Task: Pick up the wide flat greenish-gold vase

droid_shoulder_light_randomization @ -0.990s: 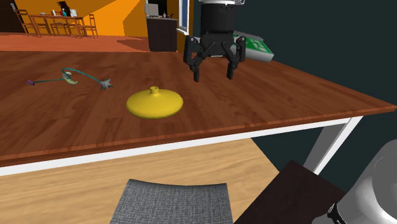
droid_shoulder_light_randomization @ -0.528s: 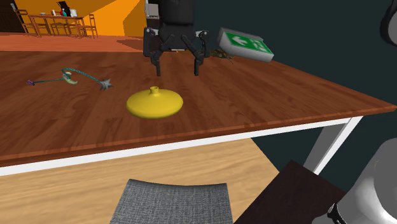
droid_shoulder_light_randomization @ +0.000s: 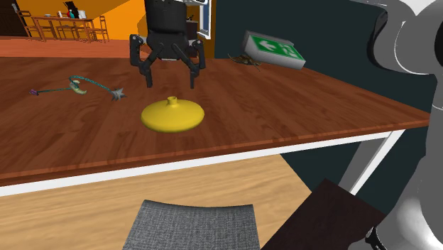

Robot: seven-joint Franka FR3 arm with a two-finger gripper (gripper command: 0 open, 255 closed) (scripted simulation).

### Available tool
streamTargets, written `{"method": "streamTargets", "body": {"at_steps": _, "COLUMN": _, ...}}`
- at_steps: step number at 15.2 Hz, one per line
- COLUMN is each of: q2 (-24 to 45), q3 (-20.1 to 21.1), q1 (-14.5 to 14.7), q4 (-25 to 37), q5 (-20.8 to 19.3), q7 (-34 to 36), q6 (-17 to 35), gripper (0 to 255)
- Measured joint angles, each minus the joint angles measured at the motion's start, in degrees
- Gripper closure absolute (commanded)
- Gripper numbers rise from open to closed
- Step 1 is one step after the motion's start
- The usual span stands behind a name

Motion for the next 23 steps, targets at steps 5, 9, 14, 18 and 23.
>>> {"method": "streamTargets", "body": {"at_steps": 5, "q2": -1.8, "q3": 0.0, "q1": -1.2, "q4": -5.9, "q5": 1.0, "q7": -0.4, "q6": 4.2, "gripper": 255}}
{"method": "streamTargets", "body": {"at_steps": 9, "q2": -1.9, "q3": 0.0, "q1": -1.3, "q4": -6.2, "q5": 1.0, "q7": -0.4, "q6": 4.6, "gripper": 255}}
{"method": "streamTargets", "body": {"at_steps": 14, "q2": -2.0, "q3": 0.0, "q1": -1.3, "q4": -6.2, "q5": 1.0, "q7": -0.5, "q6": 4.6, "gripper": 255}}
{"method": "streamTargets", "body": {"at_steps": 18, "q2": -0.9, "q3": 0.0, "q1": -0.7, "q4": -3.4, "q5": 0.5, "q7": -0.1, "q6": 2.5, "gripper": 255}}
{"method": "streamTargets", "body": {"at_steps": 23, "q2": 1.7, "q3": 0.0, "q1": 1.1, "q4": 4.6, "q5": -0.9, "q7": 0.4, "q6": -2.9, "gripper": 255}}
